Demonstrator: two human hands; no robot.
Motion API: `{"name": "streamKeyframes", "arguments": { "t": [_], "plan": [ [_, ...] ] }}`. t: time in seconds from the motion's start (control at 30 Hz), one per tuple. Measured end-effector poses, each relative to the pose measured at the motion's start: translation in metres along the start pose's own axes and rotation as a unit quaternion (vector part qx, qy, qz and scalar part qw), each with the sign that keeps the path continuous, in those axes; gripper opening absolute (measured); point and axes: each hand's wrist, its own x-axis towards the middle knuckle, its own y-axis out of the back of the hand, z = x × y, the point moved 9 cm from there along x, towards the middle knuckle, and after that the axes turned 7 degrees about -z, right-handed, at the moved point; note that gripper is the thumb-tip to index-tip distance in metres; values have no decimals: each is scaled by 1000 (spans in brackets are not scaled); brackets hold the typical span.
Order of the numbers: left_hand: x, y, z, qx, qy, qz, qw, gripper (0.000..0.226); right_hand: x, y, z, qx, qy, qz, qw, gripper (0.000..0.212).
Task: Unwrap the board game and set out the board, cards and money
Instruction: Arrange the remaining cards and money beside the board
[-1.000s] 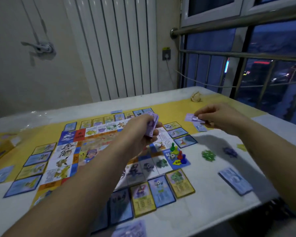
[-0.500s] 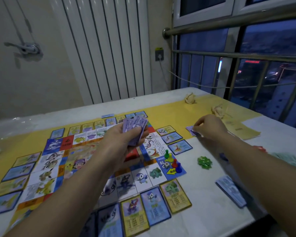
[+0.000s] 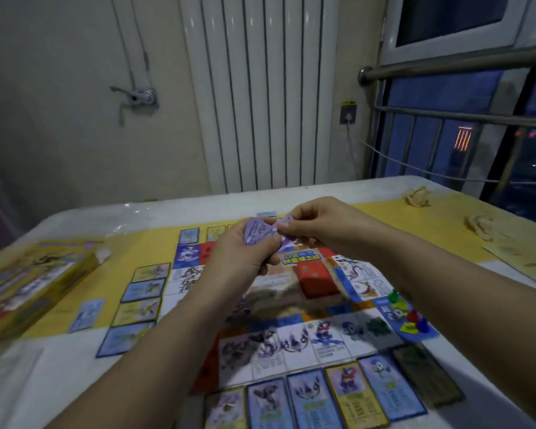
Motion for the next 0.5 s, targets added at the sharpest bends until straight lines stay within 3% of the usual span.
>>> {"name": "streamKeyframes", "arguments": {
  "t": [0.1,0.27,0.4,0.5],
  "plan": [
    [7,44,-9,-30,19,52,998,12,31,5,12,26,-22,52,998,15],
    [44,84,-53,-270,116,136,946,14,94,22,55,40,-85,154,984,8],
    [73,101,-64,-305,122,157,931,16,157,42,88,-4,-98,230,968,21],
    [84,121,-64,-288,95,176,937,19,193,50,108,-58,-116,242,961,37]
  ]
}}
